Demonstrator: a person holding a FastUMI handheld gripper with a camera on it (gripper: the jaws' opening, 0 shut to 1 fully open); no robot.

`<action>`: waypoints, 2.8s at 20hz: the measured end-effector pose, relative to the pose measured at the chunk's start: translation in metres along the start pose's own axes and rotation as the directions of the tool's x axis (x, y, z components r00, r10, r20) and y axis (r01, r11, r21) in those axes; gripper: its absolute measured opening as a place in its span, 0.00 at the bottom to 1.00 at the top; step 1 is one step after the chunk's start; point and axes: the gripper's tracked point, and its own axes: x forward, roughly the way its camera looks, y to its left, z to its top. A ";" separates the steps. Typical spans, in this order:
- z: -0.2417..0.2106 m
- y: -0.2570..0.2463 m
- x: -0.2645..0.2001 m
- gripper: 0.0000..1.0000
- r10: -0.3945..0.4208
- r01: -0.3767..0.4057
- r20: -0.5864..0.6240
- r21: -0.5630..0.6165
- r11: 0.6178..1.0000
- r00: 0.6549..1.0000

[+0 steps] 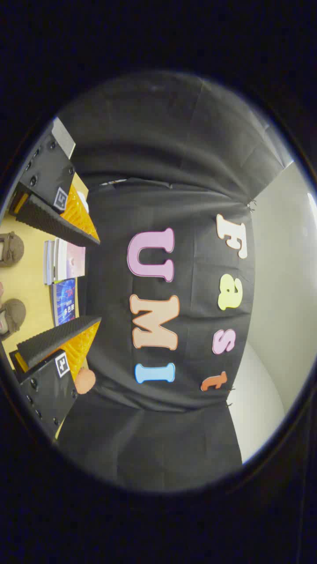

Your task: Open the storage box then place both shoes into the box .Put the left shoe in first, then the right shoe, with the right side of both shoes facing outward in a uniform manner.

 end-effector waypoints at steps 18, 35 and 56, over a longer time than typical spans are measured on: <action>-0.075 0.069 -0.007 0.98 0.153 -0.137 -0.216 0.086 0.987 0.964; -0.223 0.161 -0.056 0.96 0.398 -0.263 -0.573 0.306 0.915 0.716; -0.189 0.195 -0.062 0.05 0.530 -0.253 -0.570 0.494 0.832 0.628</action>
